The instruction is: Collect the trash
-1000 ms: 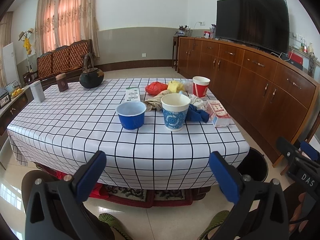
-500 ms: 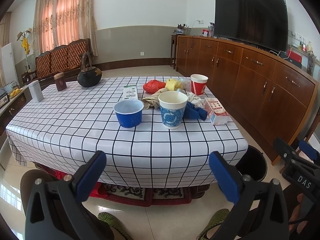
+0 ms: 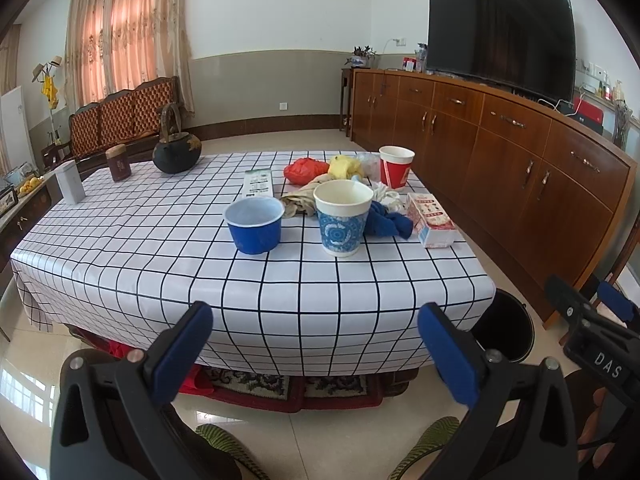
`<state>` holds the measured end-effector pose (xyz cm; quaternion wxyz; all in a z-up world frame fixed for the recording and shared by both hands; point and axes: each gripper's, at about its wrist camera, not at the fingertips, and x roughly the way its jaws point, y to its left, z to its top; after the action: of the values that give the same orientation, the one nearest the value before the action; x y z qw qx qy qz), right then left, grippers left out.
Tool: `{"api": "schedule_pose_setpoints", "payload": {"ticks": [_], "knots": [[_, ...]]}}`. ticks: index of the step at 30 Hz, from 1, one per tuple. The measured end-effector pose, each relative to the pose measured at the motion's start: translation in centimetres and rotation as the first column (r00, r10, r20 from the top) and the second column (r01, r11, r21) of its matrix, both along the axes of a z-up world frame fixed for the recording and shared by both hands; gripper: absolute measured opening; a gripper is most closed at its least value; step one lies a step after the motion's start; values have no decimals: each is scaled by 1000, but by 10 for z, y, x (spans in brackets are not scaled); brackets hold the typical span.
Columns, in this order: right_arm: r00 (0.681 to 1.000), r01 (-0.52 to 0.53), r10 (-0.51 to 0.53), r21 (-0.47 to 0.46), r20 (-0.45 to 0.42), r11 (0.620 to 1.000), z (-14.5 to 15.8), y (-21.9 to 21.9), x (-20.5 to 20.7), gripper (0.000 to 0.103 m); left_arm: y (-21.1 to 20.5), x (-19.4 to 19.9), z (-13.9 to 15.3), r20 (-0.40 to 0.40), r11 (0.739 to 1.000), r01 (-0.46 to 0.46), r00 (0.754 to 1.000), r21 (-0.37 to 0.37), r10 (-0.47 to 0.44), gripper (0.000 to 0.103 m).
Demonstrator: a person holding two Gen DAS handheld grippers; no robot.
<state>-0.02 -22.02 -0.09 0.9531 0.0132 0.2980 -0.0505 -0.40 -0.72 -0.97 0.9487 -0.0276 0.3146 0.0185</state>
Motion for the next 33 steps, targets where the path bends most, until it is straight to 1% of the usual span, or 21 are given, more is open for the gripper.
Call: {"api": "schedule_pose_setpoints", "payload": {"ticks": [10,14,21,33], "knots": [[1000,-2,2,-2,1,1000,1,1,0,103,3,-2,-1,0,1000,2,1000,3,-2,103],[1000,-3,3,-3,0,1000,2,1,1,103,-2,2,0,-3,1000,2,1000,5,-2,103],[1000,4,-4,0,10,1000,2,0,0,103,-2,0,2,14,1000,-2,1000,0,2,103],[1000,5,-5,1,8,1000,1,-2,0,103,-2,1,3,19,1000,-4,1000,5,4,103]]}}
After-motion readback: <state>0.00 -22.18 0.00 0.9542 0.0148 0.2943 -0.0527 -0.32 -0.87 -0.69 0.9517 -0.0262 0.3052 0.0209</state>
